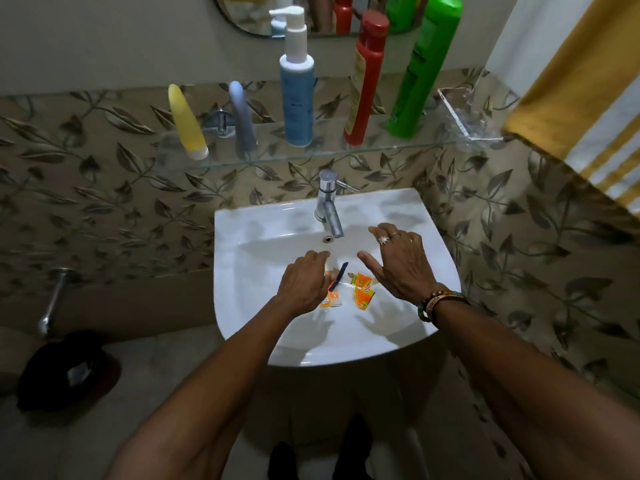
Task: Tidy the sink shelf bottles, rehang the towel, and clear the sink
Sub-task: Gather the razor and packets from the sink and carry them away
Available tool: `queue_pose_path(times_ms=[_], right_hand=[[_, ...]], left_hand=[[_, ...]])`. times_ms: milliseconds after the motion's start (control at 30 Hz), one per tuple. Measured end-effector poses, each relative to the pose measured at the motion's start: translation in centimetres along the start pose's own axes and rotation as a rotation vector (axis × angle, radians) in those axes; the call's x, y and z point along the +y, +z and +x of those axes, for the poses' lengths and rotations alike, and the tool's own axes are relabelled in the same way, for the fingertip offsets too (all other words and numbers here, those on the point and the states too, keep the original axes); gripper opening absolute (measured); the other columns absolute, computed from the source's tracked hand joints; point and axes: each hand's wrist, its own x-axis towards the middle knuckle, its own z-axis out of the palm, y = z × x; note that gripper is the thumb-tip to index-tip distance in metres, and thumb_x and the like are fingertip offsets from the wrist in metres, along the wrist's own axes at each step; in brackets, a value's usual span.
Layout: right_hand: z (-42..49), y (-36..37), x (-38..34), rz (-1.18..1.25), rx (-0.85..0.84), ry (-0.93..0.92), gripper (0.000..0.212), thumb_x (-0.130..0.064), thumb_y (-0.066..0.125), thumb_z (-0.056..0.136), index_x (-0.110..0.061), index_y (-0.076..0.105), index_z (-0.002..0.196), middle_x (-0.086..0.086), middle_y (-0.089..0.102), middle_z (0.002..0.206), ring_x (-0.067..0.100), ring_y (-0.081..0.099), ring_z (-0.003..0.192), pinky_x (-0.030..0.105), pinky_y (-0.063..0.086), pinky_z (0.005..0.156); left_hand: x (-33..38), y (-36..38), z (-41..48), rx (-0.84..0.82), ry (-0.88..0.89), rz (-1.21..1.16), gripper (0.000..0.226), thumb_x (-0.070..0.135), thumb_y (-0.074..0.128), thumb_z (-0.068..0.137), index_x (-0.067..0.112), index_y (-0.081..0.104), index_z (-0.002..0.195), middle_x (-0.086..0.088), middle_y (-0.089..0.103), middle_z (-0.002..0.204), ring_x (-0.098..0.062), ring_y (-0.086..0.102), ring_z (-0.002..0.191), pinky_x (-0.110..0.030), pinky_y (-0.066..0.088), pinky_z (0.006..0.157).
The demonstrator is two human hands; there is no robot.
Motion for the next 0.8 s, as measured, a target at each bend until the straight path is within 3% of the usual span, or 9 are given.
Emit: queue_pose_path(times_ms=[267,467,800], right_hand=[[2.3,4.5,3.1,0.016,-0.131,-0.042,0.061,-0.052,0.041,0.101,-0.012,0.045,0.147,0.009,0.05,0.143,0.029,0.053,0.121,0.041,0.034,0.1],[3.5,8.0,3.4,0.028,-0.223,-0.112,0.058,-0.051,0.042,0.101,-0.014,0.045,0.146,0.006,0.051,0.142,0.029,0.055,0.117,0.04,0.034,0.097],[5.3,12.8,3.2,0.034,-0.355,-0.047,0.057,-0.048,0.046,0.098,-0.014,0.042,0.145,0.006,0.051,0.139,0.028,0.056,0.116,0.041,0.036,0.096]], left_hand=[[2.4,4.5,3.1,-0.068,-0.184,-0.103,0.039,0.038,0.049,0.101,0.013,0.05,0.131,-0.013,0.058,0.125,-0.032,0.056,0.111,-0.043,0.048,0.091],[1.5,6.9,4.4,-0.086,-0.279,-0.104,0.041,0.04,0.05,0.099,0.016,0.05,0.132,-0.01,0.059,0.124,-0.03,0.059,0.107,-0.043,0.051,0.089],[-0.5,8.8,7.3,-0.141,-0.258,-0.067,0.037,0.037,0.05,0.099,0.015,0.05,0.129,-0.011,0.058,0.122,-0.031,0.057,0.108,-0.042,0.049,0.088]])
